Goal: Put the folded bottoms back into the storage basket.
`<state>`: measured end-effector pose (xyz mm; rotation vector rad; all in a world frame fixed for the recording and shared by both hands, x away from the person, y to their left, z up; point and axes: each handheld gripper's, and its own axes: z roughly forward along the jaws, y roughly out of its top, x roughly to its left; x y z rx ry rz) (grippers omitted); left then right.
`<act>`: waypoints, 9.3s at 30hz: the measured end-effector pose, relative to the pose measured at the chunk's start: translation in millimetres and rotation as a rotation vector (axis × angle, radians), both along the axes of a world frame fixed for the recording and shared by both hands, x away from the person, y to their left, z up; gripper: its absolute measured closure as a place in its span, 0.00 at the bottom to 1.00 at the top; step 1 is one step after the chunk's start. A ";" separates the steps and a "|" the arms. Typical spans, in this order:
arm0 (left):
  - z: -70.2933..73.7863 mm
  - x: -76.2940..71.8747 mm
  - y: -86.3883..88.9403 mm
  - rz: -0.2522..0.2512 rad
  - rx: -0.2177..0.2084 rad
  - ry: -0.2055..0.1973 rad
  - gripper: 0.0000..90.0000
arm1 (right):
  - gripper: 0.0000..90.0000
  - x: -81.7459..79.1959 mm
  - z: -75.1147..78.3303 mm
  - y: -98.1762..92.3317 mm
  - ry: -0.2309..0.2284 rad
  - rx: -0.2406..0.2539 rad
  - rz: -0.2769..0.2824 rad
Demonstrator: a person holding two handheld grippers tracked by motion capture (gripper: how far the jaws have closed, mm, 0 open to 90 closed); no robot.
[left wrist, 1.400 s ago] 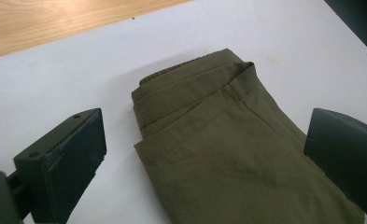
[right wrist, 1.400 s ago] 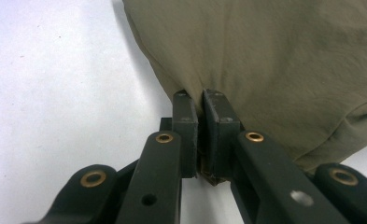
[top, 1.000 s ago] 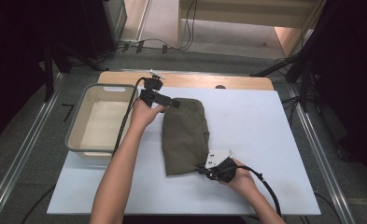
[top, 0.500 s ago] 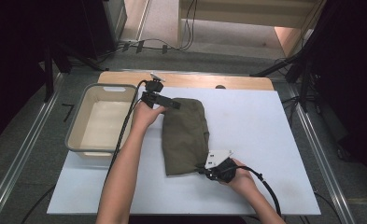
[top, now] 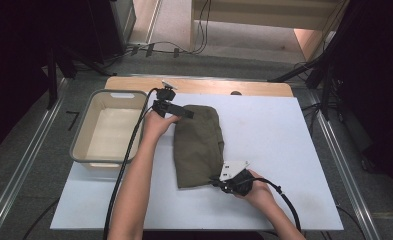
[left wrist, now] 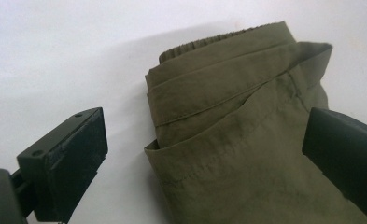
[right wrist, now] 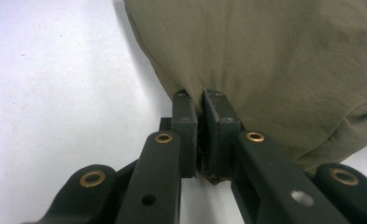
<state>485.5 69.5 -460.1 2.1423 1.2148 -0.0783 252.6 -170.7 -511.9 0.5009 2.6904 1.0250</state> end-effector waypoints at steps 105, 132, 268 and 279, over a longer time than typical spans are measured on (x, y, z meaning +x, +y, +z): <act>-4.7 -18.4 -9.9 -0.138 -0.153 -0.138 0.78 | 0.93 1.3 33.3 -30.5 -0.016 0.107 -0.066; 26.1 -27.7 -10.4 -0.132 -0.209 -0.220 0.78 | 0.93 -3.2 77.0 -31.8 -0.087 0.151 -0.059; 120.5 -34.8 80.4 -0.092 -0.113 -0.399 0.79 | 0.93 17.3 147.1 62.9 -0.178 0.219 0.049; 125.3 -38.0 91.7 -0.083 -0.092 -0.418 0.79 | 0.93 18.5 148.1 78.9 -0.185 0.223 0.073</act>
